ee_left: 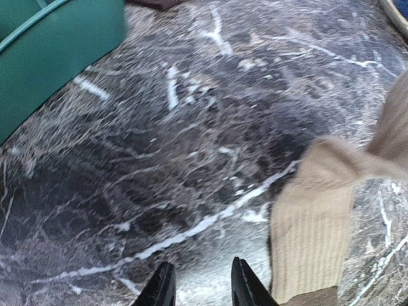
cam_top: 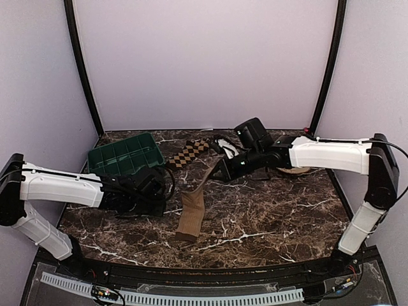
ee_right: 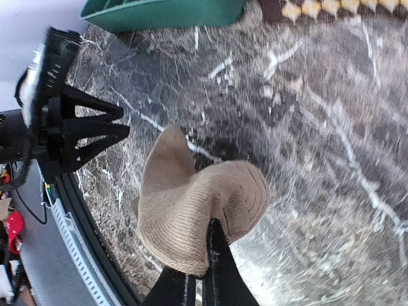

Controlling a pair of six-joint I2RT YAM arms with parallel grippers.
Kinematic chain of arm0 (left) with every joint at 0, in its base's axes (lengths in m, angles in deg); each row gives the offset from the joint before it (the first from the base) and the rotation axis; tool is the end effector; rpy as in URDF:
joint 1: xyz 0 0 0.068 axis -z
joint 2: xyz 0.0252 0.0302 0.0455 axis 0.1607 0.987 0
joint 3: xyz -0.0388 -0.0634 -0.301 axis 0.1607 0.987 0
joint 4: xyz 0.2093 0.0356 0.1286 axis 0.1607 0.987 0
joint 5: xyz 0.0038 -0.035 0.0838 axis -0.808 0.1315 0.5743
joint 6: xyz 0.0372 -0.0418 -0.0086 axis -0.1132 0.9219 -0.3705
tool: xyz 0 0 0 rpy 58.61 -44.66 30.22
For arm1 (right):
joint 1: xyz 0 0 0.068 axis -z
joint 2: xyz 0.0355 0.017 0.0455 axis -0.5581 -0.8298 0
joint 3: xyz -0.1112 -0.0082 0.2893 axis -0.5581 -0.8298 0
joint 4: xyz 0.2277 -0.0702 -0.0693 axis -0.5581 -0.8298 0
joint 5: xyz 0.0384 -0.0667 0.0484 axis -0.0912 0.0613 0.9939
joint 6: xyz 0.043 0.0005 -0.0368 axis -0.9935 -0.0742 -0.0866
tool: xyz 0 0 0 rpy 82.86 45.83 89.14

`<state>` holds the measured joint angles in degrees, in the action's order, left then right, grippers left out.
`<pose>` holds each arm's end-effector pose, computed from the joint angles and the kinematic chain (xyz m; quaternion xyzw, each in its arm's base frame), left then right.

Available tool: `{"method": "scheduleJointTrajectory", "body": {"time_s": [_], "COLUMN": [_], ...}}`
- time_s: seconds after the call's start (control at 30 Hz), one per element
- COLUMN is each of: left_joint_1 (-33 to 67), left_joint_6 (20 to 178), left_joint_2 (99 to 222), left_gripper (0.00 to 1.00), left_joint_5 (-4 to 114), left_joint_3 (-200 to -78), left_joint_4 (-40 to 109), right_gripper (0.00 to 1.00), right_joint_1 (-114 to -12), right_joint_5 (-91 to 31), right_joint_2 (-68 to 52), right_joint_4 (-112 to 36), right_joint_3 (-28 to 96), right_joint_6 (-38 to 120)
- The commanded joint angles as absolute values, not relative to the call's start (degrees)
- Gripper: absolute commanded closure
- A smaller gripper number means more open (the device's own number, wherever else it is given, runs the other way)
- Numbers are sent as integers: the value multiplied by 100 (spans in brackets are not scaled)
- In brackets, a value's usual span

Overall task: Roll the socks
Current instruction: Fold the sock at the center of the board.

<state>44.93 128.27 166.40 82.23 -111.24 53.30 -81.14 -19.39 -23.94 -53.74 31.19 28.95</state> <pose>0.1644 -0.2058 0.2317 0.0566 0.9362 -0.1212 0.3249 0.2471 0.2856 0.3017 -0.2851 0.8511 0.3498 0.2682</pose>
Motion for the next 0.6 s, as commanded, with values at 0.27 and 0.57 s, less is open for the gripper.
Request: {"method": "scheduleJointTrajectory", "body": {"time_s": [0.27, 0.57], "left_joint_1": [4607, 4700], "left_joint_6": [12181, 12516], "left_joint_2": [16640, 16713], "left_gripper": [67, 67], "left_joint_5": [6832, 7100], "left_joint_3": [-11009, -11119], "left_joint_4": [3832, 4028], "right_gripper": [100, 100], "right_joint_1": [-8101, -8396], "right_joint_5": [-2317, -2346], "right_joint_2": [-2259, -2187], "right_joint_4": [-5658, -5860], "right_joint_3": [2169, 2398], "right_joint_6": [1861, 1805]}}
